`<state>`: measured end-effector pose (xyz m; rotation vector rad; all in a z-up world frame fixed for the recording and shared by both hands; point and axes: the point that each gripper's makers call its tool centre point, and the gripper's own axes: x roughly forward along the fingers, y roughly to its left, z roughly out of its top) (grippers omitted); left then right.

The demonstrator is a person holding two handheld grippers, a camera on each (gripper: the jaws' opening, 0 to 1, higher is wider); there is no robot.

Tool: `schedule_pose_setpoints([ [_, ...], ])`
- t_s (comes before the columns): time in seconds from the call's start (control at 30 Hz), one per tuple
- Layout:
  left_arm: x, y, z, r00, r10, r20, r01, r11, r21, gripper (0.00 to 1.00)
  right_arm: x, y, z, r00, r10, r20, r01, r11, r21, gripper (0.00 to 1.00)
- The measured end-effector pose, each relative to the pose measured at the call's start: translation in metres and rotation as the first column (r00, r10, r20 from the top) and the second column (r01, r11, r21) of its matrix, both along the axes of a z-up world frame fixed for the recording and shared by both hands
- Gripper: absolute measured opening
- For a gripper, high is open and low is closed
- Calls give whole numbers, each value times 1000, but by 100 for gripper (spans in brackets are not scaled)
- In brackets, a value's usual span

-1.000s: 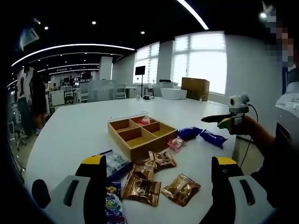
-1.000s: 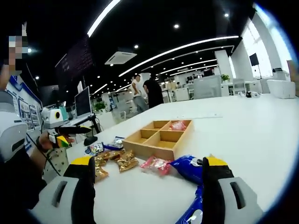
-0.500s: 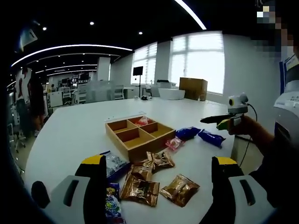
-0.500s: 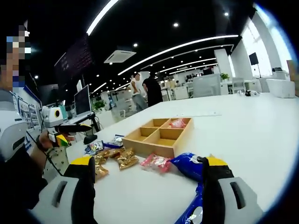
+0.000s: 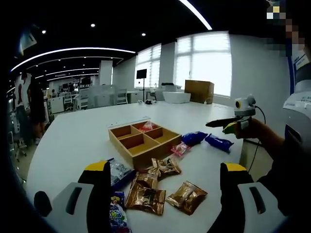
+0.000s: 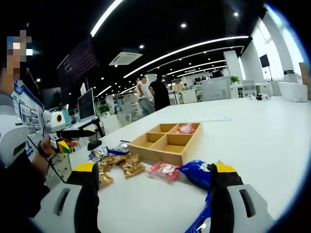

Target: Pick up the scattered marshmallows, QQ candies, Oreo cookies, and mixed nuts on the table and sort them into separate containers

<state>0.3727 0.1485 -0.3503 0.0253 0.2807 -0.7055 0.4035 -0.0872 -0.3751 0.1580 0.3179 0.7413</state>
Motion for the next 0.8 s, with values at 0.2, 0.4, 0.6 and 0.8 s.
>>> schedule_pose_setpoints([
  [0.2, 1, 0, -2, 1000, 1, -4, -1, 1000, -1, 97, -1, 1, -2, 1000, 6, 0, -6, 1000, -13, 90],
  [0.4, 0, 0, -4, 1000, 0, -7, 0, 1000, -1, 97, -1, 3, -6, 1000, 12, -2, -12, 1000, -25, 90],
  [0.6, -1, 0, -4, 1000, 1, -3, -1, 1000, -8, 97, 2, 7, -8, 1000, 19, -7, -20, 999, -32, 89],
  [0.8, 0, 4, -8, 1000, 8, -14, -8, 1000, -1, 97, 2, 14, -11, 999, 43, -7, -44, 998, -52, 87],
])
